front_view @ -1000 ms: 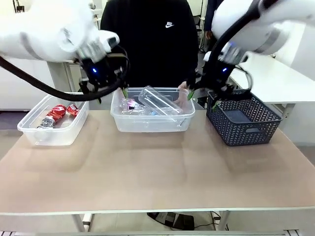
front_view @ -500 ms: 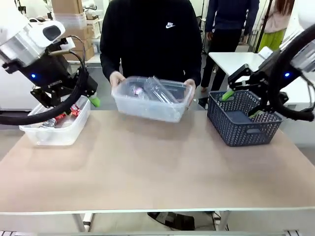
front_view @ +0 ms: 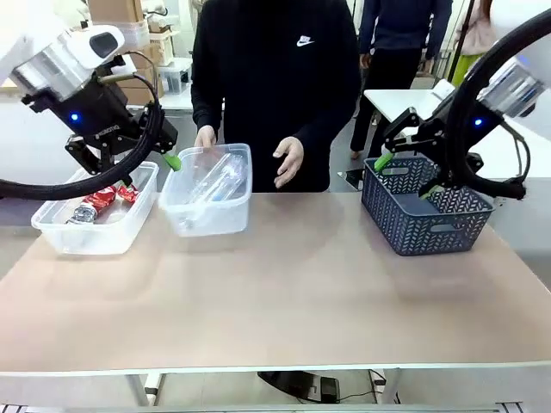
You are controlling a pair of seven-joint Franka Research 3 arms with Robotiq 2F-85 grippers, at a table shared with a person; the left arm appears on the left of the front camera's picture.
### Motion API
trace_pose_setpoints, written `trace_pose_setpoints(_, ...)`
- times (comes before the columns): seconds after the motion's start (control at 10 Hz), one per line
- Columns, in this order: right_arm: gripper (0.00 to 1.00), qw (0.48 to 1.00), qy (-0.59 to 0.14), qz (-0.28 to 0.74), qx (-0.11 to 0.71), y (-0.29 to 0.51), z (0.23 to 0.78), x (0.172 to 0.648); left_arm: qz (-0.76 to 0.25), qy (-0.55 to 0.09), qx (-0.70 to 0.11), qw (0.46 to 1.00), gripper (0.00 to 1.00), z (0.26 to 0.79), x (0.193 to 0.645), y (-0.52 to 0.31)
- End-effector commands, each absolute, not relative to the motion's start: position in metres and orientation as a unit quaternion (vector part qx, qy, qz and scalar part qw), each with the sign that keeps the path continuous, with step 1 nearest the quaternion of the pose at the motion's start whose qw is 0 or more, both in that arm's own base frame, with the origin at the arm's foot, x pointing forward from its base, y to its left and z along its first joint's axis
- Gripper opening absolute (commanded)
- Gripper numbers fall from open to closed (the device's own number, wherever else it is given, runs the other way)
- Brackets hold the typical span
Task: Sort the waste into each basket.
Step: Release the Organizing box you were holding.
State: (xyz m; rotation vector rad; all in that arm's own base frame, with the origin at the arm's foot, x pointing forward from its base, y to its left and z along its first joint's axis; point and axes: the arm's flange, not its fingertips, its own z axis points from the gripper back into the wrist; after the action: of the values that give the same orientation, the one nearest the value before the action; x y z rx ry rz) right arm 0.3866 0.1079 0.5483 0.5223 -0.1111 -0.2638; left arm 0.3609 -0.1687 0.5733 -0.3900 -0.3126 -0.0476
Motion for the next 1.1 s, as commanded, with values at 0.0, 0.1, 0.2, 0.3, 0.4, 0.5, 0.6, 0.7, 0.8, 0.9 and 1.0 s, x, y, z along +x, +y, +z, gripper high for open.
trace_pose_setpoints(0.0, 1.0, 0.955, -0.051, -0.124, 0.263, 0.109, 0.552, 0.385, -0.014, -0.157, -0.198, 0.967, 1.0, 0.576, 0.357, -0.172)
trace_pose_setpoints(0.1, 1.0, 0.955, -0.051, -0.124, 0.263, 0.109, 0.552, 0.385, -0.014, -0.157, -0.198, 0.967, 1.0, 0.576, 0.357, -0.172)
trace_pose_setpoints(0.2, 1.0, 0.956, -0.055, -0.13, 0.257, 0.108, 0.549, 0.387, -0.024, -0.155, -0.193, 0.969, 1.0, 0.574, 0.36, -0.17)
trace_pose_setpoints(0.3, 1.0, 0.908, -0.065, -0.128, 0.393, 0.086, 0.565, 0.375, 0.018, -0.131, -0.339, 0.932, 1.0, 0.59, 0.364, -0.139)
trace_pose_setpoints(0.4, 1.0, 0.839, -0.053, -0.166, 0.515, 0.062, 0.577, 0.363, 0.004, -0.079, -0.488, 0.869, 1.0, 0.6, 0.364, -0.102)
trace_pose_setpoints(0.5, 1.0, 0.761, -0.009, -0.199, 0.617, 0.041, 0.583, 0.355, -0.007, -0.068, -0.576, 0.815, 1.0, 0.598, 0.364, -0.079)
trace_pose_setpoints(0.6, 1.0, 0.713, 0.003, -0.201, 0.672, 0.026, 0.581, 0.351, -0.01, -0.061, -0.63, 0.774, 1.0, 0.591, 0.365, -0.066)
trace_pose_setpoints(0.7, 1.0, 0.675, 0.013, -0.2, 0.711, 0.015, 0.576, 0.35, 0.008, -0.045, -0.648, 0.761, 1.0, 0.585, 0.369, -0.058)
trace_pose_setpoints(0.8, 1.0, 0.681, 0.012, -0.226, 0.697, 0.013, 0.568, 0.354, 0.047, -0.04, -0.652, 0.756, 1.0, 0.578, 0.376, -0.053)
trace_pose_setpoints(0.9, 1.0, 0.713, -0.017, -0.255, 0.653, 0.02, 0.563, 0.359, 0.08, -0.036, -0.624, 0.776, 1.0, 0.577, 0.381, -0.055)
trace_pose_setpoints(1.0, 1.0, 0.733, 0.001, -0.214, 0.646, 0.005, 0.593, 0.349, 0.012, -0.086, -0.615, 0.784, 1.0, 0.6, 0.365, -0.047)
